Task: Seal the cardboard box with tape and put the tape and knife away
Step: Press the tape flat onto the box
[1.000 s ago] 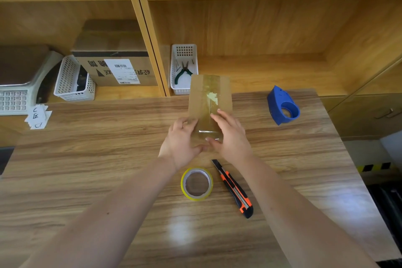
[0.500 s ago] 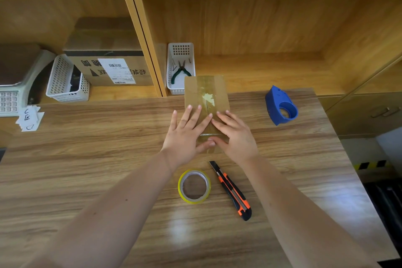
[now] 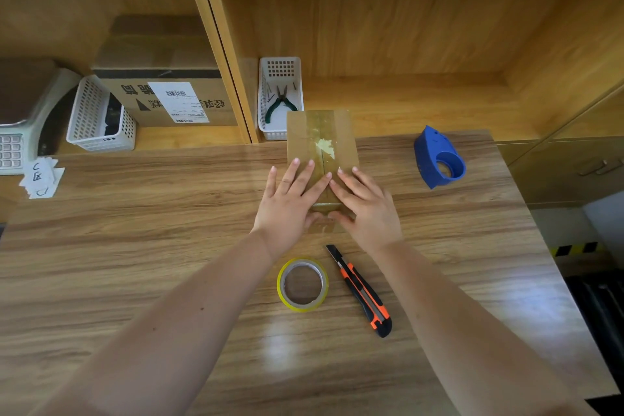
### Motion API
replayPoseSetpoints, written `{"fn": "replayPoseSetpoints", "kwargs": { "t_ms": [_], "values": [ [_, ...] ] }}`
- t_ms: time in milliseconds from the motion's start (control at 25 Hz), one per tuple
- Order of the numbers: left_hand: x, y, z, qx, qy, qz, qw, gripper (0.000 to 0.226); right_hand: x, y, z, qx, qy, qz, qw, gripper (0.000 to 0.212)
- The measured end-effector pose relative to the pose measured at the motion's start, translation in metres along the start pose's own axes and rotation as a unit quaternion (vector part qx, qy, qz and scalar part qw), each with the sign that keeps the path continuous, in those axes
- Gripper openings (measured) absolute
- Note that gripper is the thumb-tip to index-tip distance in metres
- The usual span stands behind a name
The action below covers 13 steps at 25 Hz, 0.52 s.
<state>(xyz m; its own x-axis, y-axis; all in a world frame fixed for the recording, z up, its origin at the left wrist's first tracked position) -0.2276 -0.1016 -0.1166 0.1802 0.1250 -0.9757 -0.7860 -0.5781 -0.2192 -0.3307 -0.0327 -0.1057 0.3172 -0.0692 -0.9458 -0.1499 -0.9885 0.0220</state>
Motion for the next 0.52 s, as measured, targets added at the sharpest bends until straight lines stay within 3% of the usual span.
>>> {"fn": "replayPoseSetpoints", "kwargs": {
  "t_ms": [320, 520],
  "values": [
    [-0.009, 0.002, 0.005, -0.001, -0.004, -0.029, 1.0, 0.107, -0.008, 0.009, -0.011, -0.032, -0.078, -0.051, 0.995, 0.087],
    [-0.003, 0.011, 0.004, -0.009, 0.005, -0.063, 0.998, 0.096, 0.006, 0.016, -0.002, 0.011, -0.084, -0.109, 0.991, 0.083]
  ]
}}
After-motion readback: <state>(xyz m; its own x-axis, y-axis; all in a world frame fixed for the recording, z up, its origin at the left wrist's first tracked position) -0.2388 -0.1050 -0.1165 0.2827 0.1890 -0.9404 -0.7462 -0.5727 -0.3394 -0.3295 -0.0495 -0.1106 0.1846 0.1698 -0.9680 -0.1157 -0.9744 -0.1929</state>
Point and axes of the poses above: each hand's wrist, its own y-axis towards the middle knuckle, its own x-axis out of the palm, z = x × y, the point moved 9 cm from there along y, towards the middle knuckle, and after that the axes turned 11 degrees about -z, right-handed, at the moved point
